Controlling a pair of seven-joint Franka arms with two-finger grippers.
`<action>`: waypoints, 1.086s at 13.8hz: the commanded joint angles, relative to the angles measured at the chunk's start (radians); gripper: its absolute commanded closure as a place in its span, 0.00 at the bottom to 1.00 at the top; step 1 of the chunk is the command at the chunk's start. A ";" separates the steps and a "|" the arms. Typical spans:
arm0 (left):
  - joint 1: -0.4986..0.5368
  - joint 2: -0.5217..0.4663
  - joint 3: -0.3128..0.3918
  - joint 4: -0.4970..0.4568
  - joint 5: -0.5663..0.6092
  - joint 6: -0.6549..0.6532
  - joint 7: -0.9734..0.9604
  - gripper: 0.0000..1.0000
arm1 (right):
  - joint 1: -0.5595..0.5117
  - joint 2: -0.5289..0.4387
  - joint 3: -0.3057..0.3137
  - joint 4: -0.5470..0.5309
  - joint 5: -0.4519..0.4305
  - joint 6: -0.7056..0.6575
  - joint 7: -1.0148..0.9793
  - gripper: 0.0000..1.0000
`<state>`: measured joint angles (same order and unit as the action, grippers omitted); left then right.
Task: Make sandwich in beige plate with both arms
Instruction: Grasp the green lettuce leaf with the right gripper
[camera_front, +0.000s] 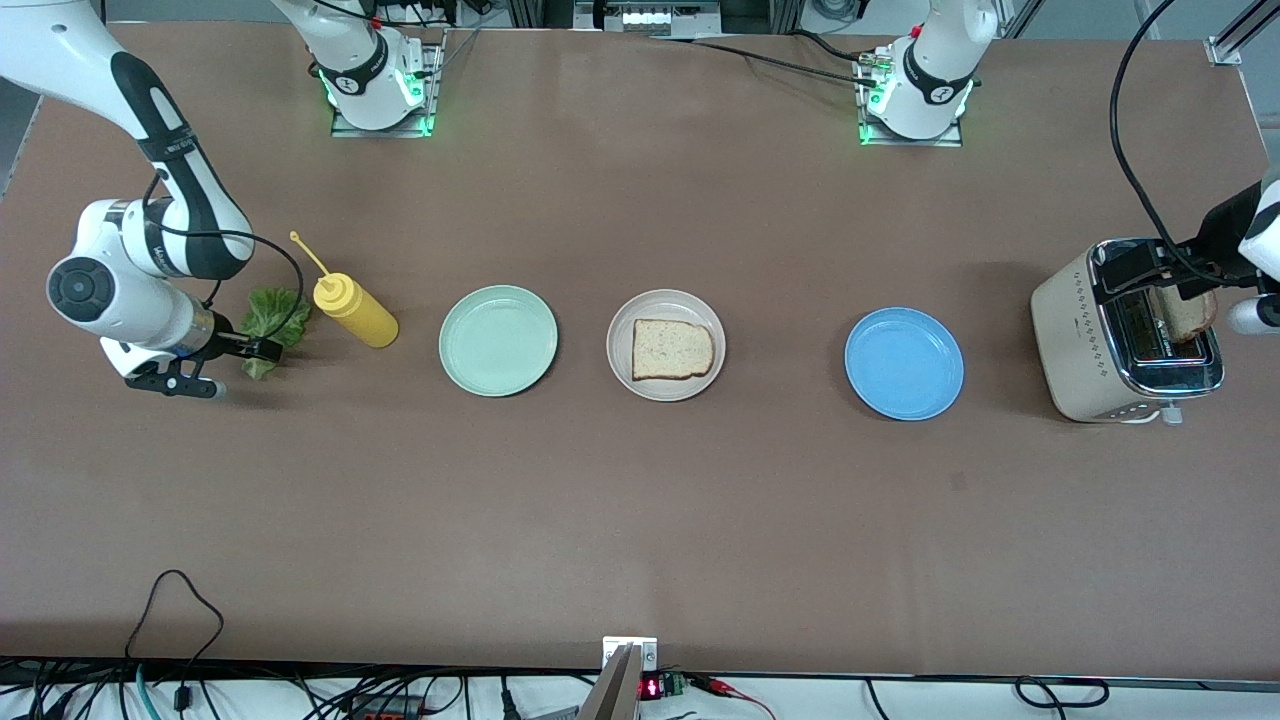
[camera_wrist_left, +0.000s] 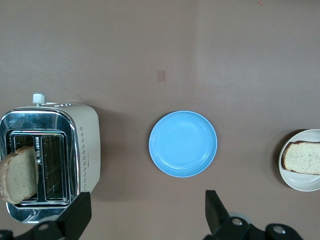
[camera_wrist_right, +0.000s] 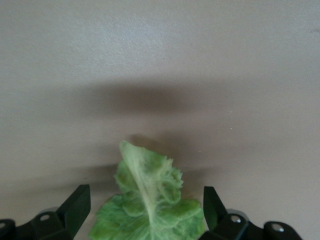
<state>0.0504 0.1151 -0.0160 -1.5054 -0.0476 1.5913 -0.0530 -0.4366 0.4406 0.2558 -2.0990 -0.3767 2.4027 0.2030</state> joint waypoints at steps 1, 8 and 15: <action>0.002 -0.003 -0.004 0.002 0.006 -0.014 0.008 0.00 | -0.002 0.015 0.002 0.001 -0.048 0.024 0.030 0.00; 0.003 -0.003 -0.002 0.002 0.006 -0.014 0.008 0.00 | -0.001 0.040 0.002 0.001 -0.091 0.049 0.012 0.73; 0.003 -0.008 -0.002 0.011 -0.001 -0.005 0.010 0.00 | -0.002 0.029 0.006 0.014 -0.099 0.041 -0.145 1.00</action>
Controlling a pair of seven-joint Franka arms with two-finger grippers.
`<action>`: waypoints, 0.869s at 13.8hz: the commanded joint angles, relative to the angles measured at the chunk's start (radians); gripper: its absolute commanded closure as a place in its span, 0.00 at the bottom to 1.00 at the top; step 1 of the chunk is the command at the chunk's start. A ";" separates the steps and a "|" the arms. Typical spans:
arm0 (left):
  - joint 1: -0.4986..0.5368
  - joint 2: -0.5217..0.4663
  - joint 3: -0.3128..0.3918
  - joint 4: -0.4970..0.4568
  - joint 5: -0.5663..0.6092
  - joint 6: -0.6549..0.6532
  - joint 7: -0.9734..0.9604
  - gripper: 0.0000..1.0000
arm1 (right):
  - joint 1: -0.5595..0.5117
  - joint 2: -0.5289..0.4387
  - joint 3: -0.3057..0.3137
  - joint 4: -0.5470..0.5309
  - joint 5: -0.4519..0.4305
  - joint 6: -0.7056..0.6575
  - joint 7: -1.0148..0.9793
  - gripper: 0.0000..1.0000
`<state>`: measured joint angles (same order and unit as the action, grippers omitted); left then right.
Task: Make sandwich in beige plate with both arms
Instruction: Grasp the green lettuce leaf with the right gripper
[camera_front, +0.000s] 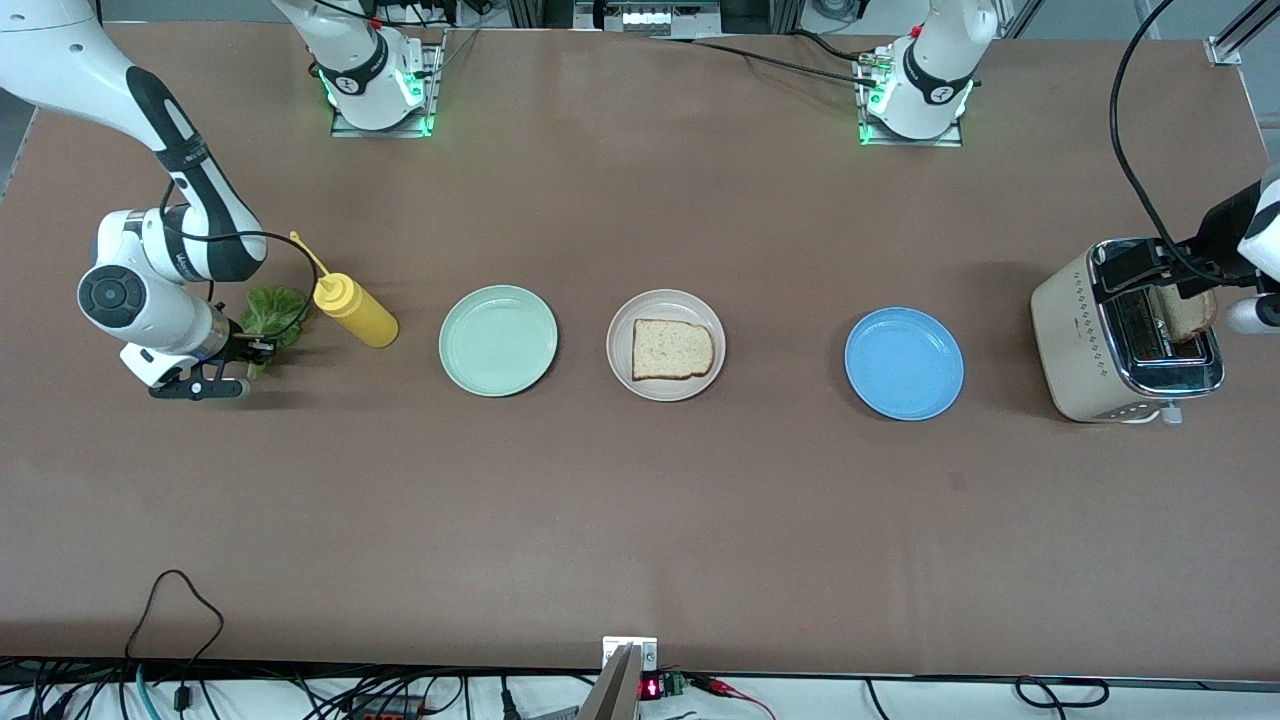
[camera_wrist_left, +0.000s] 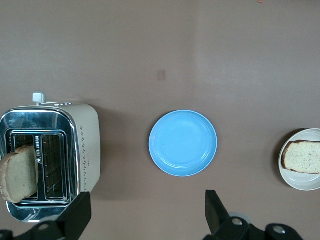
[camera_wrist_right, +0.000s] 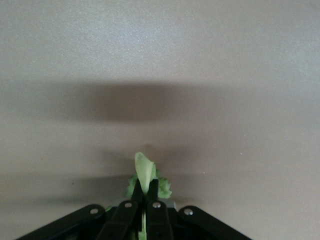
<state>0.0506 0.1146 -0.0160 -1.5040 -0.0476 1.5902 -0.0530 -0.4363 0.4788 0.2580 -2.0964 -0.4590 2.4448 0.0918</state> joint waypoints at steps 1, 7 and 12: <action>0.003 -0.007 -0.004 0.010 0.003 -0.006 0.010 0.00 | -0.007 -0.022 0.004 0.013 -0.017 -0.003 -0.070 1.00; 0.005 -0.016 -0.012 -0.005 0.006 -0.006 0.009 0.00 | -0.018 -0.153 0.020 0.013 -0.001 -0.142 -0.202 1.00; 0.006 -0.016 -0.013 -0.010 0.006 0.005 0.009 0.00 | -0.016 -0.235 0.032 0.160 0.255 -0.442 -0.414 1.00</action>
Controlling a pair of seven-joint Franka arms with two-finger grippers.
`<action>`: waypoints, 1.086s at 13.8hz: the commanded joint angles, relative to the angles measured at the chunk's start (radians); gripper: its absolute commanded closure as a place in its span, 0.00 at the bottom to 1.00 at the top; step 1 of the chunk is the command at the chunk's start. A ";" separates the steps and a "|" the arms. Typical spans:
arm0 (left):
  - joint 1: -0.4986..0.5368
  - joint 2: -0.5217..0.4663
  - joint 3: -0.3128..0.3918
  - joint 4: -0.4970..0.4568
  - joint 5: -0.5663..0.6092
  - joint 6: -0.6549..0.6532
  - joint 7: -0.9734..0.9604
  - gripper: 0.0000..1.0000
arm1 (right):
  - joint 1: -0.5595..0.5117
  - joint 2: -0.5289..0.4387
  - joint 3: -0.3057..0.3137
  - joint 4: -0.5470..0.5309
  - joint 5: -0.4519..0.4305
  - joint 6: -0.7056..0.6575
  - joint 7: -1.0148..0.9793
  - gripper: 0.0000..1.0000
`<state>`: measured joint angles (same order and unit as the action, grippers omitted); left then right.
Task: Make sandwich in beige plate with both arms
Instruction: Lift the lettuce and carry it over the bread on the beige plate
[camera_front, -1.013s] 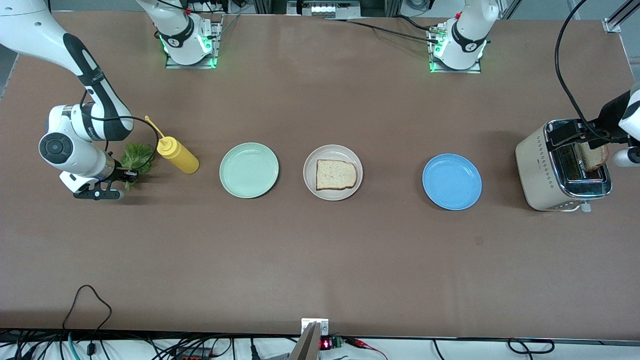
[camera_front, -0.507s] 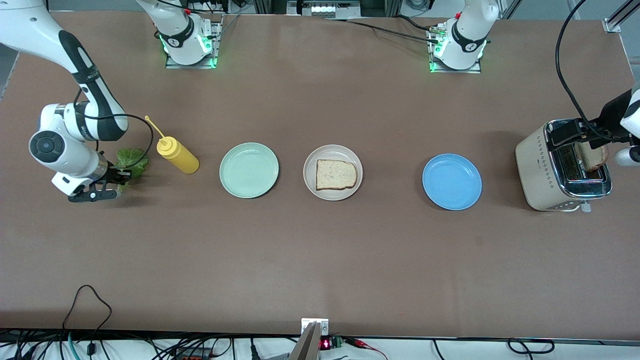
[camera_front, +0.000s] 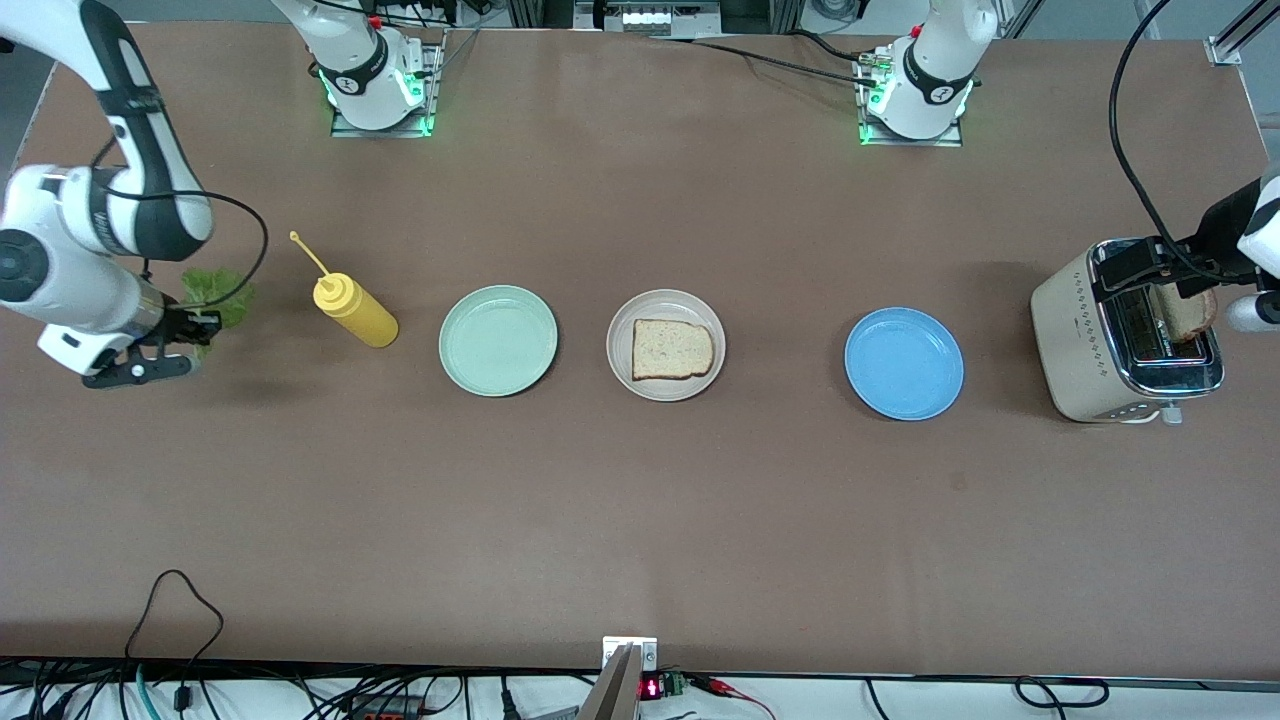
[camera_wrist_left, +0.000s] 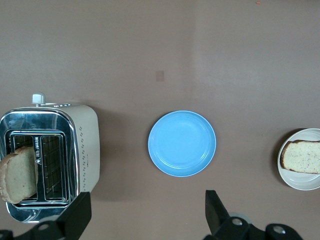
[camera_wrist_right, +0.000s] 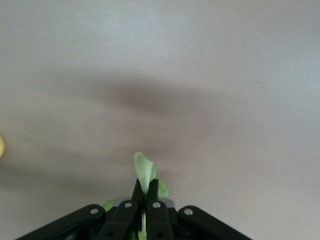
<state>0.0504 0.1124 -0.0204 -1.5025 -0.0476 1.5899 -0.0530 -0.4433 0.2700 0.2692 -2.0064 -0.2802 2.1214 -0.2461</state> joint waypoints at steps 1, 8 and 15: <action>0.005 -0.014 -0.009 -0.011 0.006 0.005 0.007 0.00 | -0.009 -0.034 0.025 0.128 0.116 -0.205 -0.096 1.00; 0.003 -0.013 -0.010 -0.007 0.008 0.005 0.008 0.00 | 0.000 -0.035 0.149 0.344 0.338 -0.506 0.112 1.00; 0.005 0.001 -0.009 0.001 0.034 0.005 0.005 0.00 | 0.191 0.026 0.268 0.344 0.352 -0.390 0.744 1.00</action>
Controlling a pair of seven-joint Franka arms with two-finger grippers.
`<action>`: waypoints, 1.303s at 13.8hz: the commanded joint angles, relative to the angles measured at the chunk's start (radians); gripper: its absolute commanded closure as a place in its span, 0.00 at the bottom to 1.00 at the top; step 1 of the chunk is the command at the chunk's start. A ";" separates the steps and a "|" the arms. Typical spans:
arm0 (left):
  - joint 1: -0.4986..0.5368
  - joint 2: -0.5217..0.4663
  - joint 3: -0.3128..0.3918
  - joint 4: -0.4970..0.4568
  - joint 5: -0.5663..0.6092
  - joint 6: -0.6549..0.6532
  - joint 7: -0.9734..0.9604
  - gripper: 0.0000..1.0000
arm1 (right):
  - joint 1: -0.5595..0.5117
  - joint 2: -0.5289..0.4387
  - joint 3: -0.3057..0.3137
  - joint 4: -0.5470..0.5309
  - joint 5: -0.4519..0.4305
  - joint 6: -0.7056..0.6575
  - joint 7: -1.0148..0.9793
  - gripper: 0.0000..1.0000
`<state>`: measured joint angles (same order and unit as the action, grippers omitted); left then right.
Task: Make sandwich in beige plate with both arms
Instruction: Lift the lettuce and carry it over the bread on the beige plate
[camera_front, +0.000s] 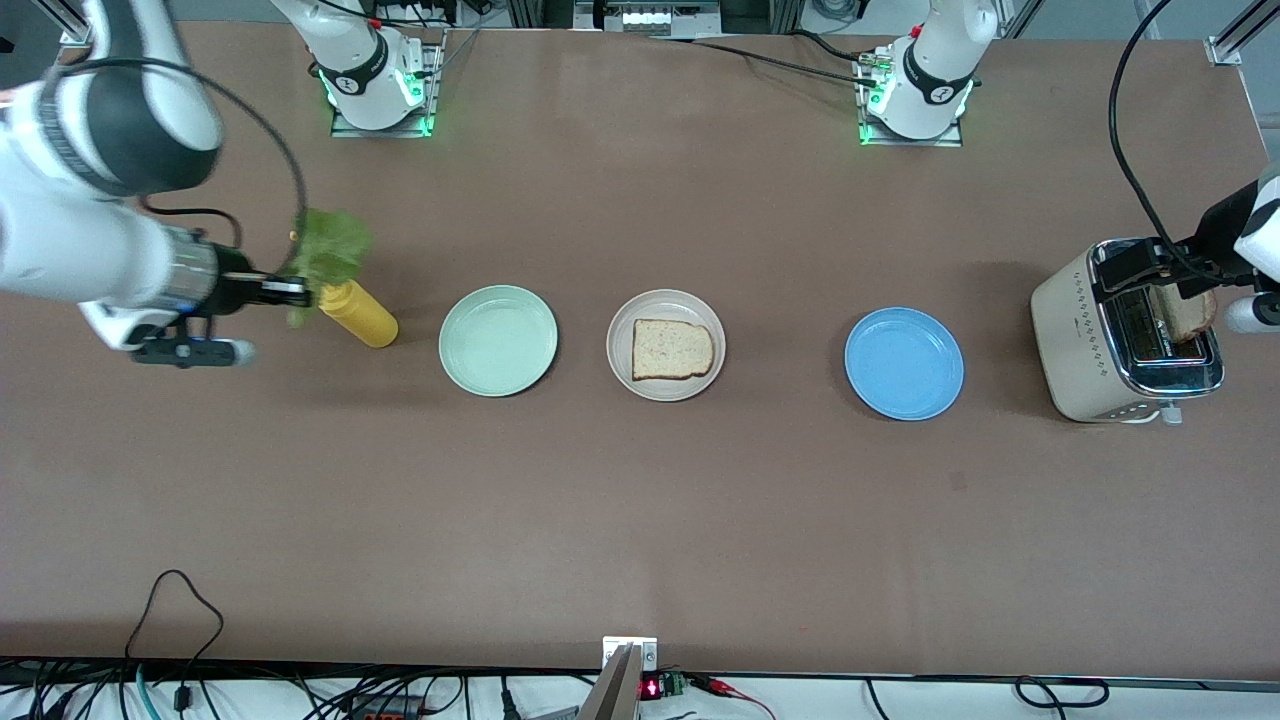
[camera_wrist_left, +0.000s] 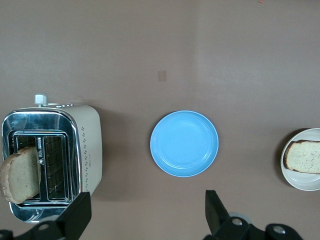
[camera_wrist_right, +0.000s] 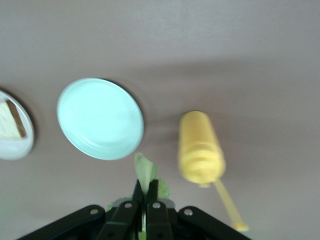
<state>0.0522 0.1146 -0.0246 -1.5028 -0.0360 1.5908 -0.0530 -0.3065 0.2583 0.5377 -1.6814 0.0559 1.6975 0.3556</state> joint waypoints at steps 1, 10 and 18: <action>0.003 -0.001 -0.005 0.001 0.024 0.005 0.005 0.00 | 0.090 0.050 -0.001 0.019 0.048 0.066 0.243 1.00; 0.002 0.003 -0.003 0.003 0.024 0.001 0.013 0.00 | 0.409 0.326 -0.002 0.049 0.078 0.502 1.067 1.00; 0.012 0.005 -0.003 0.004 0.015 0.000 0.016 0.00 | 0.610 0.506 -0.088 0.112 0.076 0.771 1.339 1.00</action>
<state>0.0593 0.1207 -0.0233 -1.5030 -0.0352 1.5910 -0.0530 0.2920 0.7384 0.4624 -1.6060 0.1267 2.4487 1.6580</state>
